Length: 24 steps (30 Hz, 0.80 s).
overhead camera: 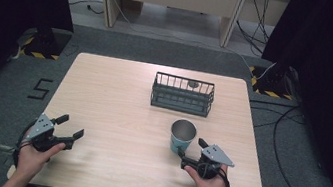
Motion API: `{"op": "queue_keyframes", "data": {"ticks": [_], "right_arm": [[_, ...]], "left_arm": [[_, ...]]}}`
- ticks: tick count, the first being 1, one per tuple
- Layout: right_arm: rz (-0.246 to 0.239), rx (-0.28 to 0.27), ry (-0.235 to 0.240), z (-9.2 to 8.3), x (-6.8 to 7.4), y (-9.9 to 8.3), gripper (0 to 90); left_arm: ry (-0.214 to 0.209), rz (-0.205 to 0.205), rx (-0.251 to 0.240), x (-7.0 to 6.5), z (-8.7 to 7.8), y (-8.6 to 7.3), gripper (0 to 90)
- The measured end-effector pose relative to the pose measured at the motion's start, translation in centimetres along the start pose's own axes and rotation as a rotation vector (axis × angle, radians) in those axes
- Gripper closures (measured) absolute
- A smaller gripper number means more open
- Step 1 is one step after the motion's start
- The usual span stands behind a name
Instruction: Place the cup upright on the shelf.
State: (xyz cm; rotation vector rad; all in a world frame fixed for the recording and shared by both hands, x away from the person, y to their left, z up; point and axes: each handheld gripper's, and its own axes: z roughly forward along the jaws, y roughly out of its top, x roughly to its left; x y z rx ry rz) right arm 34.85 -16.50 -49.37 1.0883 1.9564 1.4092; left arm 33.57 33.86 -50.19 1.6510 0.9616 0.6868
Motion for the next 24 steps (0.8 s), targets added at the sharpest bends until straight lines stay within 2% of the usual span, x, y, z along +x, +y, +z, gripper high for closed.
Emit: {"op": "queue_keyframes", "data": {"ticks": [24], "right_arm": [[-0.022,0.033,0.022,4.0,0.3,0.9,15.5]], "left_arm": [[-0.013,-0.007,-0.002,-0.1,0.0,0.0,14.7]]}}
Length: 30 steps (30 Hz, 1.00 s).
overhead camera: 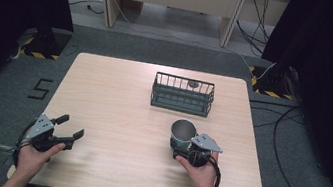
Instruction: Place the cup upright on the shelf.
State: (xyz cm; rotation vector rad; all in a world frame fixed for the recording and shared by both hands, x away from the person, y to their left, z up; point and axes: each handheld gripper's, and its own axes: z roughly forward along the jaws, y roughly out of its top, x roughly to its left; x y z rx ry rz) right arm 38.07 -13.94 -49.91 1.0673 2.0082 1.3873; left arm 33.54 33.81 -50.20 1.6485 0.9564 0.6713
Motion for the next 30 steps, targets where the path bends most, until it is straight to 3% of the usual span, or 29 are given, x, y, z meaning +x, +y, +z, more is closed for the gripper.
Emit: {"op": "queue_keyframes", "data": {"ticks": [13,30], "right_arm": [[-0.004,-0.019,0.003,0.1,0.2,0.0,17.3],[-0.023,-0.07,-0.003,-0.3,0.4,1.5,17.4]], "left_arm": [[0.0,0.0,-0.001,0.0,0.0,0.0,14.8],[0.002,0.0,-0.002,0.0,0.0,0.0,14.7]]}}
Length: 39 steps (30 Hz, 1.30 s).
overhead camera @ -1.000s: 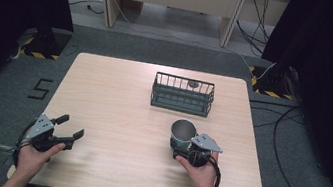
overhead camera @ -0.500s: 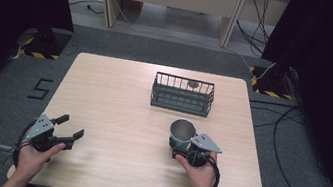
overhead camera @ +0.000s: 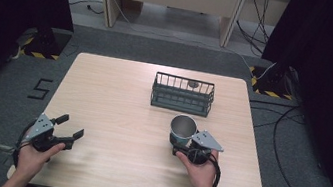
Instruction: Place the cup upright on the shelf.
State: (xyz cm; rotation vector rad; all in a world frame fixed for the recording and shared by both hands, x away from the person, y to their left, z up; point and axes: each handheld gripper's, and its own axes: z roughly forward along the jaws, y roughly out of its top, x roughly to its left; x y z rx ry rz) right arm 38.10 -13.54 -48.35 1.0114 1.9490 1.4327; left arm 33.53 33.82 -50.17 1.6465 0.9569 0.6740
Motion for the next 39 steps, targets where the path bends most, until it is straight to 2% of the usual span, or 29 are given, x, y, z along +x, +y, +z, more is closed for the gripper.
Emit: {"op": "queue_keyframes", "data": {"ticks": [23,39], "right_arm": [[0.0,-0.029,-0.035,0.4,-0.8,2.2,17.4],[0.013,-0.053,-0.043,1.0,-1.4,3.7,17.4]], "left_arm": [[0.002,0.004,-0.002,0.0,0.0,0.0,14.7],[0.002,0.003,-0.005,0.0,-0.1,0.0,14.8]]}}
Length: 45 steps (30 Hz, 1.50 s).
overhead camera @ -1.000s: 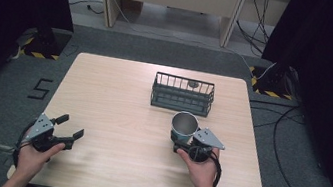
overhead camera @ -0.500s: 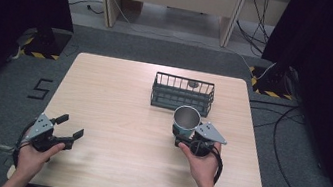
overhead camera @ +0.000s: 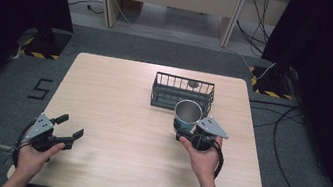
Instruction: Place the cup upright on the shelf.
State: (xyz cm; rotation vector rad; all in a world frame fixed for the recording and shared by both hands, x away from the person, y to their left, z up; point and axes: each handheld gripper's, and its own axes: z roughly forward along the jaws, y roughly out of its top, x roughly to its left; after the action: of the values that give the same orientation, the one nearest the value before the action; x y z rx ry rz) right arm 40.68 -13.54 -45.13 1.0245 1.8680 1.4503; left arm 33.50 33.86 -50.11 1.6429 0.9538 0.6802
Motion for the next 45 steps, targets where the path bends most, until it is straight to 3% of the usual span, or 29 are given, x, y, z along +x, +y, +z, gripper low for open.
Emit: {"op": "queue_keyframes", "data": {"ticks": [45], "right_arm": [[0.013,-0.04,-0.034,3.5,-1.8,4.5,17.4]], "left_arm": [[0.002,-0.005,-0.009,0.0,0.0,0.0,14.8]]}}
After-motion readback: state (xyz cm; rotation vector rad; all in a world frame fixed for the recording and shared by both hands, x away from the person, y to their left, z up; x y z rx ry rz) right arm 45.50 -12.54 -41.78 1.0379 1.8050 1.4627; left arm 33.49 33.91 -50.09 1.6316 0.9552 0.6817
